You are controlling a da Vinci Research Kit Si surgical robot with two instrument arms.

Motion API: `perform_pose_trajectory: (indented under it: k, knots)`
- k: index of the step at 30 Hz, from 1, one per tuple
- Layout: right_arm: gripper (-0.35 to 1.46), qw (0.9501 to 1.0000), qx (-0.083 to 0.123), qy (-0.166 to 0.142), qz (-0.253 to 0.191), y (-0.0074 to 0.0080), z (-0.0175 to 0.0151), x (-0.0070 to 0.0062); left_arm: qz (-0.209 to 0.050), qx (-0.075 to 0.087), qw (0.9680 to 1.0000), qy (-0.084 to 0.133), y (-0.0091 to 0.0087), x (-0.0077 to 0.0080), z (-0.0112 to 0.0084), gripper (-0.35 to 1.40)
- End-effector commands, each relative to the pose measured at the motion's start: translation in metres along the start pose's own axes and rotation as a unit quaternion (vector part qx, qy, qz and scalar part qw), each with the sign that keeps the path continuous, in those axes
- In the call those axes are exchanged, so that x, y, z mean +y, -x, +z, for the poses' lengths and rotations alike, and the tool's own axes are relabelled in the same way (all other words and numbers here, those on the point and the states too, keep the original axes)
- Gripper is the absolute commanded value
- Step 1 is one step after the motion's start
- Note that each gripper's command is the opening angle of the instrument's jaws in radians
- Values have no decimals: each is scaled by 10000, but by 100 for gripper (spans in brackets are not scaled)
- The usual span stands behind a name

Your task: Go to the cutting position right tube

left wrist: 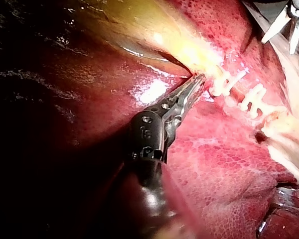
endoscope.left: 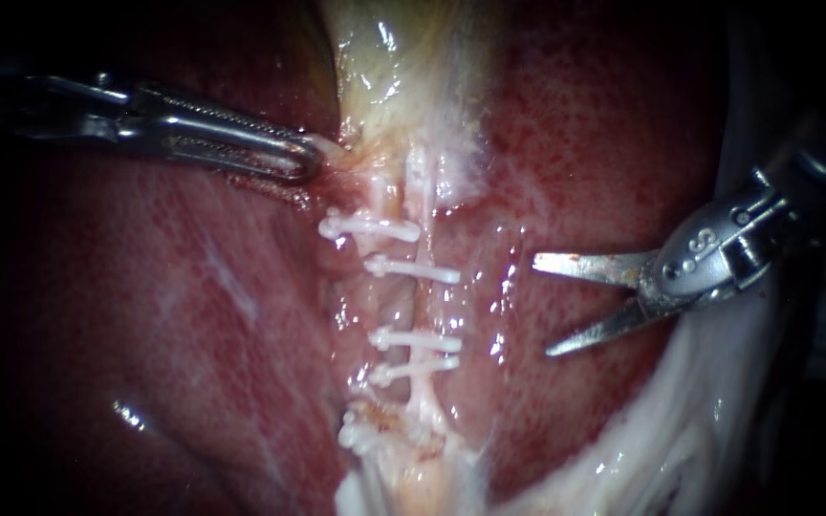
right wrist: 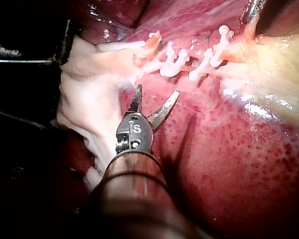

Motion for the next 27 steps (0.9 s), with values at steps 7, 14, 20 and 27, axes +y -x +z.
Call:
perform_pose_trajectory:
  k: [7, 14, 20, 27]
  knots:
    - [131, 10000, 11, -14, 57, 0, 0, 0, -139, 393, 9991, -123, -37, 8, -64, -35]
    - [133, 9994, 77, -128, 323, -1, 1, 0, -74, 655, 9976, -200, -57, 22, -103, -35]
    - [131, 9941, 109, -555, 927, -9, 9, -2, -54, 676, 9974, -227, -59, 29, -101, -35]
    - [130, 9779, 62, -1212, 1705, -9, 31, -11, -33, 698, 9972, -256, -60, 35, -101, -35]
